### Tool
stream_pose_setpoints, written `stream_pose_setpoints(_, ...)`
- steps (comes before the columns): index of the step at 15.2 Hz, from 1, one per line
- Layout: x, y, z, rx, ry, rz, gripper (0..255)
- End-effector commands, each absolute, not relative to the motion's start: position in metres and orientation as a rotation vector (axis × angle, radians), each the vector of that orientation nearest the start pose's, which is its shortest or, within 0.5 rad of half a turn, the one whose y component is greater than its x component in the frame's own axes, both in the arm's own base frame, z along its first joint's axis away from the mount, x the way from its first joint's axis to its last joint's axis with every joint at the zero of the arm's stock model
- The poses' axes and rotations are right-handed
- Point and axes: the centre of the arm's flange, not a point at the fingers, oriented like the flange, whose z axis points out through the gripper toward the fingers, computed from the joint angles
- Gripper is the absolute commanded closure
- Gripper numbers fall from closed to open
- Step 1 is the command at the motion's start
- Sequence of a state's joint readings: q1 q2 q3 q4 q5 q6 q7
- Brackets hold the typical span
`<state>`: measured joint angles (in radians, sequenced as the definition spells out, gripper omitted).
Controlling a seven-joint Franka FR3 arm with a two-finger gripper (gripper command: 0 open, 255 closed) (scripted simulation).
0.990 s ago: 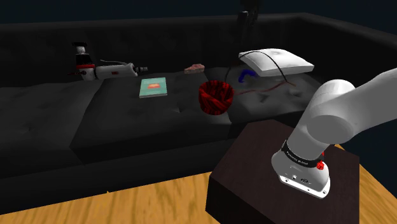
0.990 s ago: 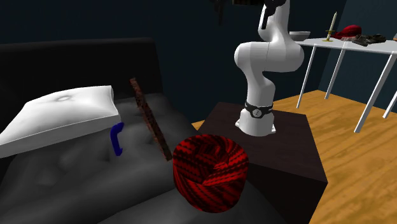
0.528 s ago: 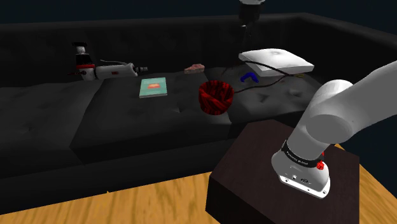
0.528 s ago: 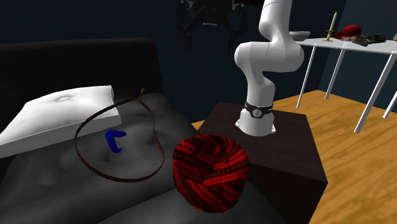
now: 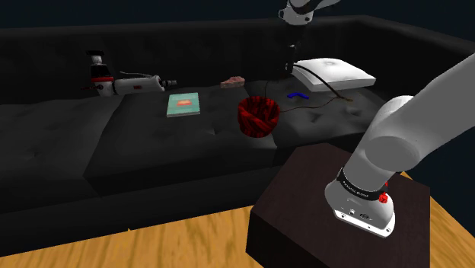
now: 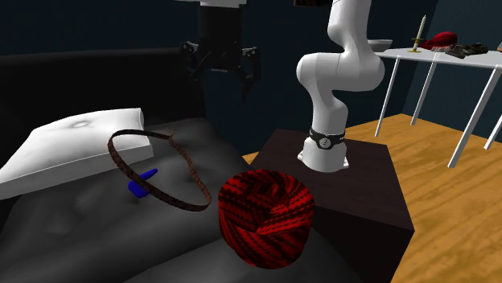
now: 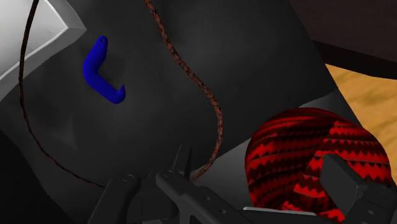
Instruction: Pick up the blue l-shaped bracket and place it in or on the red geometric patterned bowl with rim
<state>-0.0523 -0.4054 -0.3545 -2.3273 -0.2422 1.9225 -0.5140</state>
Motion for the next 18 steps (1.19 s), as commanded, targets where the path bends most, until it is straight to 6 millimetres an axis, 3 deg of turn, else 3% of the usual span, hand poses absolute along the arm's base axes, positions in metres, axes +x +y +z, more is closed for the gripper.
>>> stream_pose_setpoints(1, 0.396, -0.214, 0.466, -3.193, -0.381, 0.11, 0)
stream_pose_setpoints(18, 0.465, -0.376, 0.323, -3.161, -0.582, 0.31, 0)
